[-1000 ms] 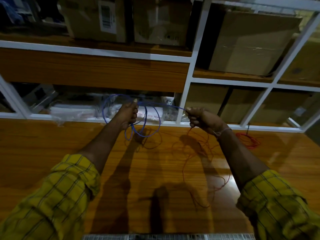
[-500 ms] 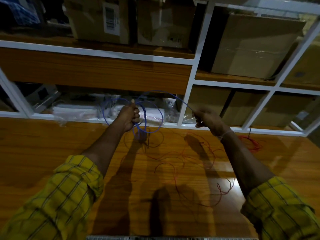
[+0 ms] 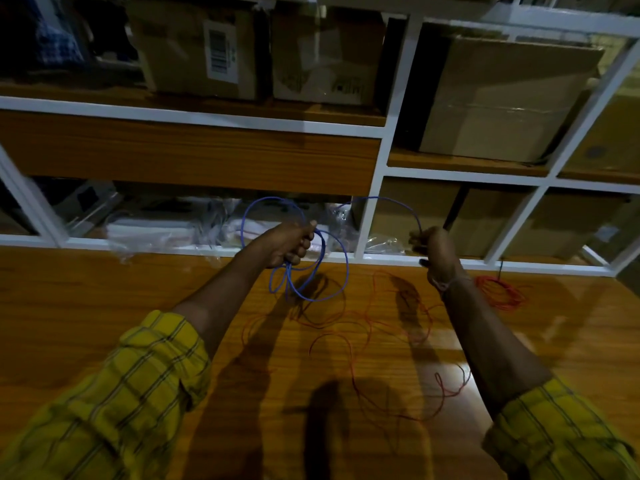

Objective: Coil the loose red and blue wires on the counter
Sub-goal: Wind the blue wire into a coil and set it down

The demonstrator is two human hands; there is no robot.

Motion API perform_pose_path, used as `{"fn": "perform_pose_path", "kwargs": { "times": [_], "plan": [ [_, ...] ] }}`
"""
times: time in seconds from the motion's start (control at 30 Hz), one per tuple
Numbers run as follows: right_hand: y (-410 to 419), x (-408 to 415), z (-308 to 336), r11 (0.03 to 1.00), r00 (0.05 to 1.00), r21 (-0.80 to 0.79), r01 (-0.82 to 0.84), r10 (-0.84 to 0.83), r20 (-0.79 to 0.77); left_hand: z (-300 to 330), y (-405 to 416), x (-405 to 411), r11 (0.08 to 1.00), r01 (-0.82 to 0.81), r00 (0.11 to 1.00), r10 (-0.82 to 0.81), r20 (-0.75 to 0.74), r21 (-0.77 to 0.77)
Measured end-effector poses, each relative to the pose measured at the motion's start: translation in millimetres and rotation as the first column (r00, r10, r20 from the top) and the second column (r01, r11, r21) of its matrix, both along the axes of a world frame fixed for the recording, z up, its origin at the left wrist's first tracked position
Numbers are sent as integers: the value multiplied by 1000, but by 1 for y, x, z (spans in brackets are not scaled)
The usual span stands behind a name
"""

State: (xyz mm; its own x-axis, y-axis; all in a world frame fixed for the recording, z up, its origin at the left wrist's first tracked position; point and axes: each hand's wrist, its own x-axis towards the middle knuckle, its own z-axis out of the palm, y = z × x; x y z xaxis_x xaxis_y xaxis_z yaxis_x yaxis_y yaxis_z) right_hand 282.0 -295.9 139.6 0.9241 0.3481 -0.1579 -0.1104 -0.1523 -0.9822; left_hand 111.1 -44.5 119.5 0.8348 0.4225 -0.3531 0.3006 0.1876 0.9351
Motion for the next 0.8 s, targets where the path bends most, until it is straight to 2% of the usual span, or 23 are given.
{"fn": "perform_pose_path", "kwargs": {
  "times": [0.1,0.13,0.2,0.23,0.27,0.33,0.4,0.47,0.57,0.73,0.8],
  "plan": [
    [5,2,14,922,961,273,273,-277,-25,-2,-4,4,1000,9,999,-8,-43,23],
    [5,3,20,900,932,269,344,-362,19,-3,-5,5,999,3,998,-1,-56,44],
    [3,4,23,904,862,86,419,-425,277,-6,-5,7,995,8,997,-1,-74,103],
    [2,3,23,908,823,30,417,-392,411,-7,-5,8,991,20,997,-9,-82,134],
    [1,-2,25,940,807,16,340,-301,509,-7,-6,9,987,34,996,-20,-90,156],
    [1,-9,25,996,752,-60,64,-9,659,-5,-11,12,984,65,993,-47,-112,165],
    [7,-20,24,931,643,-316,-182,356,678,1,-19,13,984,113,985,-93,-145,139],
    [16,-28,18,805,518,-512,-299,588,622,7,-27,15,981,174,972,-157,-173,89],
    [25,-34,-2,729,453,-598,-333,680,577,16,-35,16,966,254,952,-259,-165,-48],
    [27,-36,-22,788,508,-542,-291,608,611,21,-43,10,866,420,893,-448,-48,-273],
    [25,-36,-24,801,514,-489,-345,598,616,21,-45,8,810,478,863,-505,8,-340]
  ]
}}
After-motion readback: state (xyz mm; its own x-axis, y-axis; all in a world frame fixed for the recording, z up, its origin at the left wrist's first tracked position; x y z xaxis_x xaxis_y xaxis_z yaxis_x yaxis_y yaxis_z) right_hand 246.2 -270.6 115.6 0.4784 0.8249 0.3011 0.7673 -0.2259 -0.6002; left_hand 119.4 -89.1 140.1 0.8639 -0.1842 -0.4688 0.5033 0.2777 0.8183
